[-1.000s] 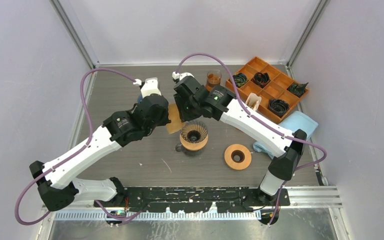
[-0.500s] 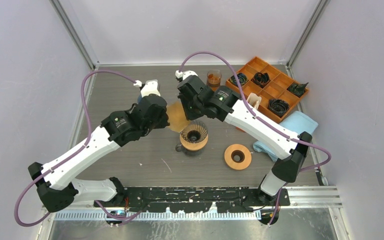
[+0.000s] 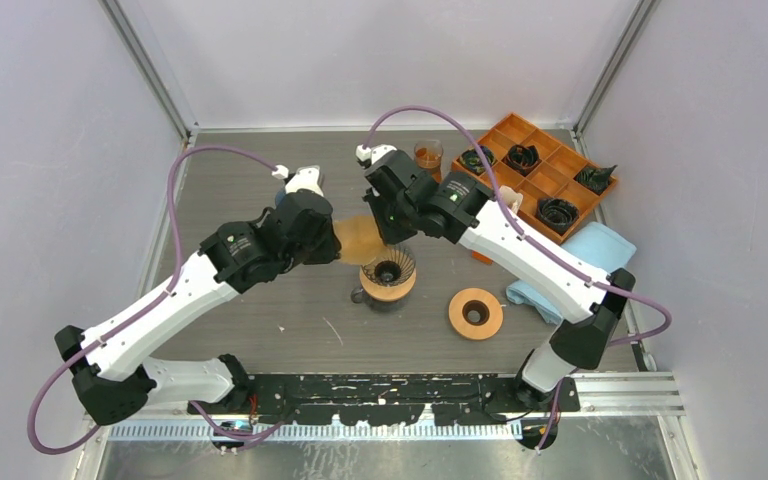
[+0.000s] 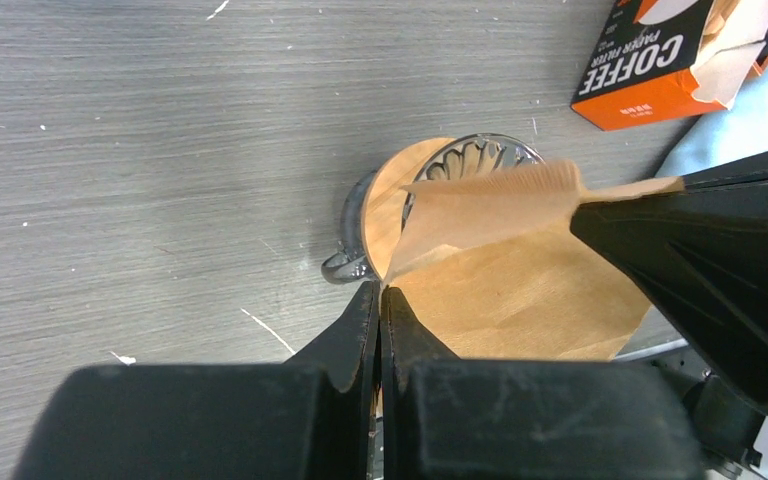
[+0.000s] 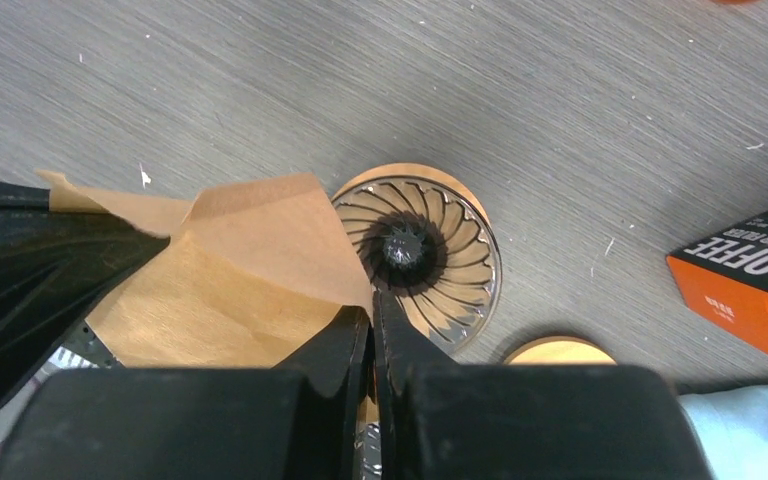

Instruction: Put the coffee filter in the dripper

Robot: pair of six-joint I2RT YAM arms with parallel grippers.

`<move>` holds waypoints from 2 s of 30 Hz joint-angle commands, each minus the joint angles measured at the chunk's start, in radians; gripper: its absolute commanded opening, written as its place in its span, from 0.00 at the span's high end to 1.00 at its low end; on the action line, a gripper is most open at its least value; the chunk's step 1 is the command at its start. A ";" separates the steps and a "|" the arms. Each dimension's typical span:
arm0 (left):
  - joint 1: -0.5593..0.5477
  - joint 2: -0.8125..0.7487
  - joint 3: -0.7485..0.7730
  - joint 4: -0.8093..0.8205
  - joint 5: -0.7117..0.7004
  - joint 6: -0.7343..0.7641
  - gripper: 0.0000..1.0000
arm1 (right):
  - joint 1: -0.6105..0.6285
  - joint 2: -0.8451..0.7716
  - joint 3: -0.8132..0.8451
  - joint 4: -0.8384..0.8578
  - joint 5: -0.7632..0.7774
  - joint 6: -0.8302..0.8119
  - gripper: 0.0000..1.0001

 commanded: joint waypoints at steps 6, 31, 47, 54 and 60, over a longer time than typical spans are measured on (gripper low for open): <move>0.005 0.048 0.084 0.005 0.108 -0.006 1.00 | -0.045 -0.100 -0.041 -0.038 -0.032 -0.040 0.91; 0.005 0.228 0.091 0.058 0.229 -0.008 0.95 | -0.129 -0.118 -0.220 0.003 -0.116 -0.057 0.90; 0.004 0.227 0.041 0.070 0.189 -0.013 0.84 | -0.151 -0.073 -0.286 0.074 -0.135 -0.057 0.90; 0.004 0.213 0.032 0.061 0.153 -0.006 0.78 | -0.152 -0.058 -0.295 0.107 -0.150 -0.045 0.90; 0.005 0.199 0.016 0.057 0.126 0.000 0.70 | -0.151 -0.042 -0.308 0.124 -0.165 -0.037 0.90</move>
